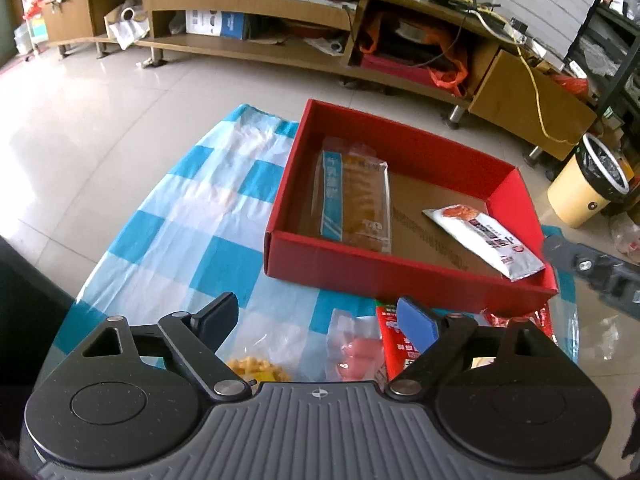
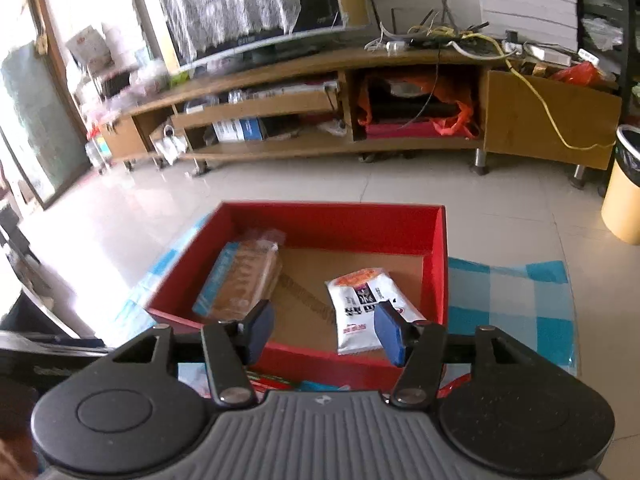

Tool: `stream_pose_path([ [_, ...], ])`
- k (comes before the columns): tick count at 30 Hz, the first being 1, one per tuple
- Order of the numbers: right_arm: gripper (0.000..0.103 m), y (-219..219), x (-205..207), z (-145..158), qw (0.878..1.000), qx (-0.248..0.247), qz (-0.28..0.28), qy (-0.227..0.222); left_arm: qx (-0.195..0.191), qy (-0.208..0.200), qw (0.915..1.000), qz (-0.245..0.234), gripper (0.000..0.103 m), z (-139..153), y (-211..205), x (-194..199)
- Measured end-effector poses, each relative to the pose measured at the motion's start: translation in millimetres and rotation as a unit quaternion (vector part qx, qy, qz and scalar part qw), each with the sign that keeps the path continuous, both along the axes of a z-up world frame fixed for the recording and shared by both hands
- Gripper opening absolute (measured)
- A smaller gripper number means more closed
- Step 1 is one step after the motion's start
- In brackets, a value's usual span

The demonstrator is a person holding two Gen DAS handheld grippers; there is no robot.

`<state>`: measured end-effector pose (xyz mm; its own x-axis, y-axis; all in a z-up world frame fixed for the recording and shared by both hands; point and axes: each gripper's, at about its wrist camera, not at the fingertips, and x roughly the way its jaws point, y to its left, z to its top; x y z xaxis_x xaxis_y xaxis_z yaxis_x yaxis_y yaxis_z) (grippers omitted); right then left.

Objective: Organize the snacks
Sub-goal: 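Withdraw both open tools from the box back toward the remaining snacks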

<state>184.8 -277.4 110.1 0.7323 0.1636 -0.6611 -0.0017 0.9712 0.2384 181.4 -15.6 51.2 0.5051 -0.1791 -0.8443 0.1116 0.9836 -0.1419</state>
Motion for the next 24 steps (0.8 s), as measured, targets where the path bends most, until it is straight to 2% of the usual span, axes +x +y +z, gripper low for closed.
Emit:
stream_pose_path([
  [2,0.055,0,-19,20,0.999,0.01,-0.007,-0.048,-0.009,-0.007,0.9999,-0.001,0.09,6,3,-4],
  [3,0.061,0,-34,35,0.996,0.011,-0.013,-0.09,-0.014,-0.011,0.9998,-0.002,0.091,9,5,-7],
  [4,0.071,1,-50,49,0.991,0.012,-0.017,-0.13,-0.021,-0.017,0.9996,-0.004,0.092,12,8,-10],
  [5,0.103,2,-67,61,0.984,0.012,-0.019,-0.176,-0.024,-0.022,0.9994,-0.007,0.093,15,10,-12],
  [6,0.103,3,-85,67,0.974,0.013,-0.023,-0.227,-0.024,-0.028,0.9993,-0.009,0.096,18,11,-16],
  [7,0.103,3,-99,68,0.965,0.018,-0.024,-0.259,-0.02,-0.031,0.9993,-0.008,0.096,19,12,-18],
  [8,0.103,2,-100,66,0.969,0.03,-0.002,-0.245,-0.016,-0.035,0.9992,-0.005,0.096,20,13,-21],
  [10,0.103,2,-86,54,0.982,0.065,0.026,-0.175,-0.016,-0.032,0.9994,-0.001,0.097,18,17,-24],
  [13,0.103,3,-72,36,0.992,0.06,0.014,-0.109,-0.015,-0.019,0.9997,0.01,0.097,11,23,-24],
  [24,0.103,13,-57,0,0.999,0.007,0.032,-0.02,0.013,0.019,0.9997,-0.003,0.099,-16,41,-24],
])
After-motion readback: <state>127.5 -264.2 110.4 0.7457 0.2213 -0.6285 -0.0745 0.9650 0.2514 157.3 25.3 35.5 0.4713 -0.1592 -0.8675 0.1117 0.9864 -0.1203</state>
